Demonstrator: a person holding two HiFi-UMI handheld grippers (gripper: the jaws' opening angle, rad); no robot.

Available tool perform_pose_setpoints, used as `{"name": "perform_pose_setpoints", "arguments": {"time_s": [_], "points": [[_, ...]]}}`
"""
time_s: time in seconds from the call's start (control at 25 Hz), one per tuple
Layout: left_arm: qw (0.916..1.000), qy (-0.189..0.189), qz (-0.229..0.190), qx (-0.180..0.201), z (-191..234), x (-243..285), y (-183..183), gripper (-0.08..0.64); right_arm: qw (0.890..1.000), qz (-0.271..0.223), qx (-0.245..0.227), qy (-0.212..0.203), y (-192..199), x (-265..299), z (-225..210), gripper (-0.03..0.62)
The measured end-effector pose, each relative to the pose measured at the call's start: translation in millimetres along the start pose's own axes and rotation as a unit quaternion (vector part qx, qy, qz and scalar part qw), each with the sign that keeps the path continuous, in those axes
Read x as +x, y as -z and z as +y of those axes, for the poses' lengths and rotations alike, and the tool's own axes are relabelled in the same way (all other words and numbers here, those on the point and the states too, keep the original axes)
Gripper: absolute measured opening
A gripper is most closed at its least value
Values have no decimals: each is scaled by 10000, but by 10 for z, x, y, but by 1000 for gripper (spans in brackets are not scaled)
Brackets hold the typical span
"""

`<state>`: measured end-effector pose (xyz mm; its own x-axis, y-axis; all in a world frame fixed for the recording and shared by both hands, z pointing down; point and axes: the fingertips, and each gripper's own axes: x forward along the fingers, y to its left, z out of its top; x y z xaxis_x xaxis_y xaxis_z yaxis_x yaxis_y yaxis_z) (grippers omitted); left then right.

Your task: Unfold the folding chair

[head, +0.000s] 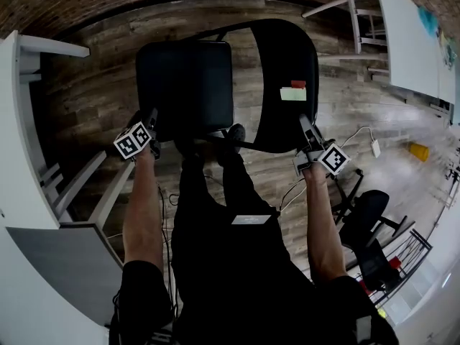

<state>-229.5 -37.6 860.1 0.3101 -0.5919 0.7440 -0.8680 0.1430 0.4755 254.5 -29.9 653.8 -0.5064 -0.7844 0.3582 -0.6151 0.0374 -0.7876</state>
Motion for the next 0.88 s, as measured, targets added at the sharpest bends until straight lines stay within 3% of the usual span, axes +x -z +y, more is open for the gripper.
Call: {"name": "perform_pose_setpoints", "arguments": {"time_s": [0.28, 0.48, 0.6, 0.76, 0.88], "points": [[9978, 626, 54, 224, -420, -25, -13, 328, 9981, 396, 47, -464, 457, 335, 392, 94], [9847, 1583, 452, 563, -1450, -3, 387, 328, 9983, 246, 184, -497, 433, 333, 446, 101], [9663, 2421, 685, 538, -2101, -102, 598, 328, 9984, 246, 192, -481, 451, 343, 466, 103], [9267, 3647, 904, -35, -2949, -287, 668, 328, 9982, 308, 207, -461, 464, 353, 449, 106], [9031, 4176, 1003, -64, -3349, -438, 643, 328, 9976, 357, 229, -539, 578, 427, 561, 114]]}}
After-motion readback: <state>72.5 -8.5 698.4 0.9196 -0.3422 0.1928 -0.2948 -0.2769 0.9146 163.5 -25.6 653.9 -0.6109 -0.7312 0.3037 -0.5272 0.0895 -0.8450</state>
